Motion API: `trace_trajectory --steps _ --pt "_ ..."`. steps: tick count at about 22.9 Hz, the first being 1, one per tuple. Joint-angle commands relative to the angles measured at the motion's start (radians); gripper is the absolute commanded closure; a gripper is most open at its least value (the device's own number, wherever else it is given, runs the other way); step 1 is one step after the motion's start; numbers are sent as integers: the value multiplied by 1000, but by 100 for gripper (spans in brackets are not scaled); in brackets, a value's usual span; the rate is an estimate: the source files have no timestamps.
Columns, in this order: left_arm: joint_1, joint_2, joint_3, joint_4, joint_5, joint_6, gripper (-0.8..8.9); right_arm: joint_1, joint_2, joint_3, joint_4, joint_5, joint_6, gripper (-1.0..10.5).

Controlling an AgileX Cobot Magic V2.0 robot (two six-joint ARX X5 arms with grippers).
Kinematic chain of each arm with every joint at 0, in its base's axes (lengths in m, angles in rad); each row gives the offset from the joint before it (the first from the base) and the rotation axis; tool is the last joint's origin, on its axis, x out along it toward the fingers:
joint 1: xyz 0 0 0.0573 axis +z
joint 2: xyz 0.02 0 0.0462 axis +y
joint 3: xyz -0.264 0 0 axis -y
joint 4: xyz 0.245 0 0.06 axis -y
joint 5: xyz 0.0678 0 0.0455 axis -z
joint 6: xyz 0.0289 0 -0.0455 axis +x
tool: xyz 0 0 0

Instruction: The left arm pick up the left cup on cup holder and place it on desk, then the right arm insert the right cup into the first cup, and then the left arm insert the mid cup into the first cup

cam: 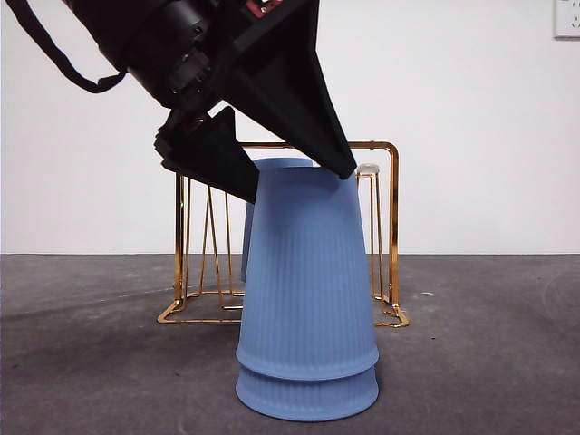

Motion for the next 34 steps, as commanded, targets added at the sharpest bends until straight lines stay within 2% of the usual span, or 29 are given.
trace_trajectory --steps 1,5,12,18,22,25,34 --pt "-8 -25 46 -55 3 -31 217 8 7 16 5 2 5 453" --pt "-8 -99 109 -239 4 -35 218 10 41 15 5 -6 2 453" --pt "-8 -294 176 -427 4 -34 219 10 192 15 23 -107 -25 453" --pt "-8 -478 176 -477 3 -50 219 11 359 15 138 -135 -81 453" --pt "-8 -595 176 -531 -53 -86 219 10 496 15 237 -139 -111 453" --pt "-8 -662 176 -534 -56 -101 219 6 589 15 307 -140 -123 453" --pt "-8 -782 176 -559 -71 -91 219 -109 800 16 587 -210 -140 453"
